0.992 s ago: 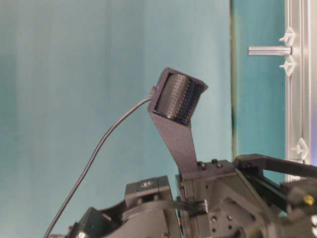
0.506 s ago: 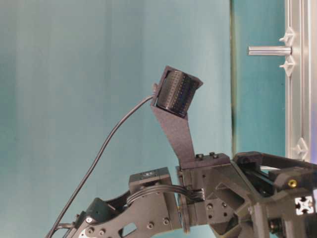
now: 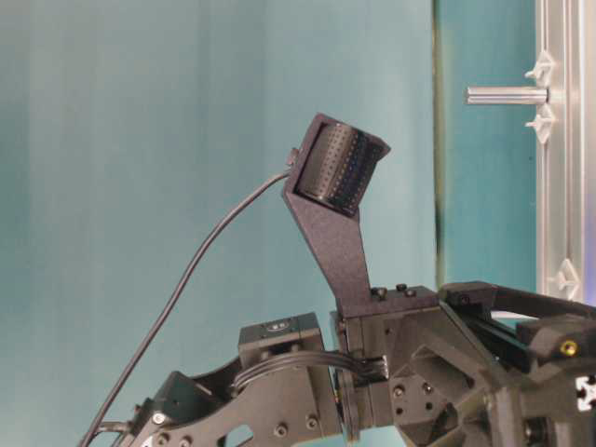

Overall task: Insert the large gear onto the shaft.
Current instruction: 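Close the left gripper on the gear hub and secure the grip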

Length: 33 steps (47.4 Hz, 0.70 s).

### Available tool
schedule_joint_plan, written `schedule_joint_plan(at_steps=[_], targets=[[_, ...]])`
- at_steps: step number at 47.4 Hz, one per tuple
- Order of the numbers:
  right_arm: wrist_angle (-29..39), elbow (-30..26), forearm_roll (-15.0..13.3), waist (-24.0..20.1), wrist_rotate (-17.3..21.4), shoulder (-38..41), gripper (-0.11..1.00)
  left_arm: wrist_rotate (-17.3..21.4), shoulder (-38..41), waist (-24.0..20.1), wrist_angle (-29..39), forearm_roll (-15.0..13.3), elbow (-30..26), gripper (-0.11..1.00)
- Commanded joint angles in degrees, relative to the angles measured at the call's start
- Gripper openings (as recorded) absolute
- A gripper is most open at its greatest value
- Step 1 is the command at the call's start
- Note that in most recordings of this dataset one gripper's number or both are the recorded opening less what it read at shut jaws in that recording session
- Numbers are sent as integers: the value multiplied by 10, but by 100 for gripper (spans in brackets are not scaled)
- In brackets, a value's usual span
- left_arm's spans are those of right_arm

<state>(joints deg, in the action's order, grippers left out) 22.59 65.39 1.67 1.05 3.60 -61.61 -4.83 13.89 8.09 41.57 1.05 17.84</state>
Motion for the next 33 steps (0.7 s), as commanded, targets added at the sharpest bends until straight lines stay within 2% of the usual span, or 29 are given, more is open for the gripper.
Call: schedule_joint_plan(at_steps=[1, 33], targets=[[-4, -4, 0, -1, 5, 4, 50, 1, -8, 3, 2, -1, -11, 93], [-5, 0, 1, -1, 5, 3, 50, 3, 15, -16, -16, -1, -4, 93]])
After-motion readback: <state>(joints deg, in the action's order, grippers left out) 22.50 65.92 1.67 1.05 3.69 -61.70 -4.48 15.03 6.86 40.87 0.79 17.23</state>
